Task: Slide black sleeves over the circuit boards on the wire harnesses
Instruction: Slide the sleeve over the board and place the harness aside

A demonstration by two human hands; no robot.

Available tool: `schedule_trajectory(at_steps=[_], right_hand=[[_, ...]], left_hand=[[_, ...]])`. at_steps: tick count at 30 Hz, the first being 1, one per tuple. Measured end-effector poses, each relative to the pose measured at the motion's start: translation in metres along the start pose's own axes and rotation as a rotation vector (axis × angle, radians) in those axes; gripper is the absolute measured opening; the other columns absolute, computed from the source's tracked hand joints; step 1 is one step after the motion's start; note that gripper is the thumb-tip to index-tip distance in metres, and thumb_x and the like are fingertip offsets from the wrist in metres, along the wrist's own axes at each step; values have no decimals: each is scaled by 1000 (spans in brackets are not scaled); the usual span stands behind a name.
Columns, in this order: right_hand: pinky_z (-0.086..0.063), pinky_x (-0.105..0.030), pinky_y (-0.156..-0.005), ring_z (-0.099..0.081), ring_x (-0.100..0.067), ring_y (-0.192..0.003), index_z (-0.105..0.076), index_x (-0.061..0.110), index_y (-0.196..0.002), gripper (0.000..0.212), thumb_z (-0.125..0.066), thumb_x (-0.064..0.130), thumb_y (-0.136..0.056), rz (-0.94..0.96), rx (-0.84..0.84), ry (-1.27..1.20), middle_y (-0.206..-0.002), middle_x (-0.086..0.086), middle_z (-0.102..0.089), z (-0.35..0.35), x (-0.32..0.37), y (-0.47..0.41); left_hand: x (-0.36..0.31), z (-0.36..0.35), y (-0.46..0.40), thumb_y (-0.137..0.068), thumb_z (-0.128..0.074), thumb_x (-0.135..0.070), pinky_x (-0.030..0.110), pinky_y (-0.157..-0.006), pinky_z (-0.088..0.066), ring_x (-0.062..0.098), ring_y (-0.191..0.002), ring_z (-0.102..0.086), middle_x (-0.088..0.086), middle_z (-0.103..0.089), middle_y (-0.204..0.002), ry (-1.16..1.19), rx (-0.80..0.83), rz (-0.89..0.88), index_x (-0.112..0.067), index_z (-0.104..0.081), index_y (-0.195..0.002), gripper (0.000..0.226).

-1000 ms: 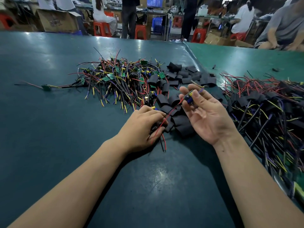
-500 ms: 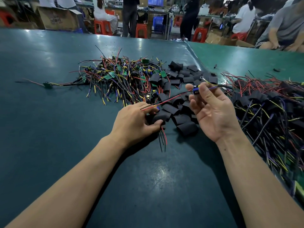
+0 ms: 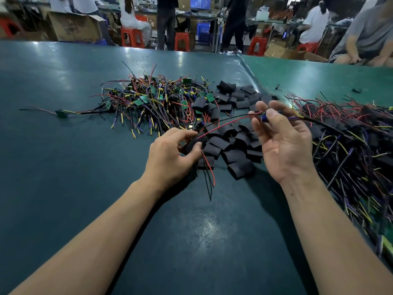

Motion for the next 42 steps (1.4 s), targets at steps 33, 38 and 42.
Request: schedule_trajectory(at_steps=[33, 38, 42], right_hand=[[-58, -30, -77, -69, -27, -87, -62, 10, -99, 18, -59, -6, -92, 101, -198, -21, -90, -14, -71, 23, 1, -7], [-57, -28, -72, -69, -25, -82, -61, 8, -96, 15, -58, -6, -92, 81, -186, 11, -87, -13, -71, 23, -3, -9], [-57, -27, -72, -70, -23, -80, -62, 8, -94, 14, -58, -6, -92, 65, -173, 32, -86, -13, -71, 24, -4, -10]], left_hand=[[12, 5, -1, -83, -70, 9, 15, -72, -49, 5, -77, -66, 14, -72, -102, 675, -58, 193, -8, -63, -80, 18], [10, 7, -1, -82, -71, 6, 27, -83, -54, 18, -91, -70, 12, -71, -103, 691, -83, 134, -9, -65, -82, 16], [4, 9, -1, -80, -71, 3, 29, -86, -54, 19, -93, -70, 9, -70, -102, 664, -90, 60, -11, -65, -83, 16]])
Point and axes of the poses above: each hand's wrist, its own y-axis away from the middle knuckle, its own z-axis out of the back of the hand, x = y × z, the point moved 7 cm from there along -y, towards the middle knuckle
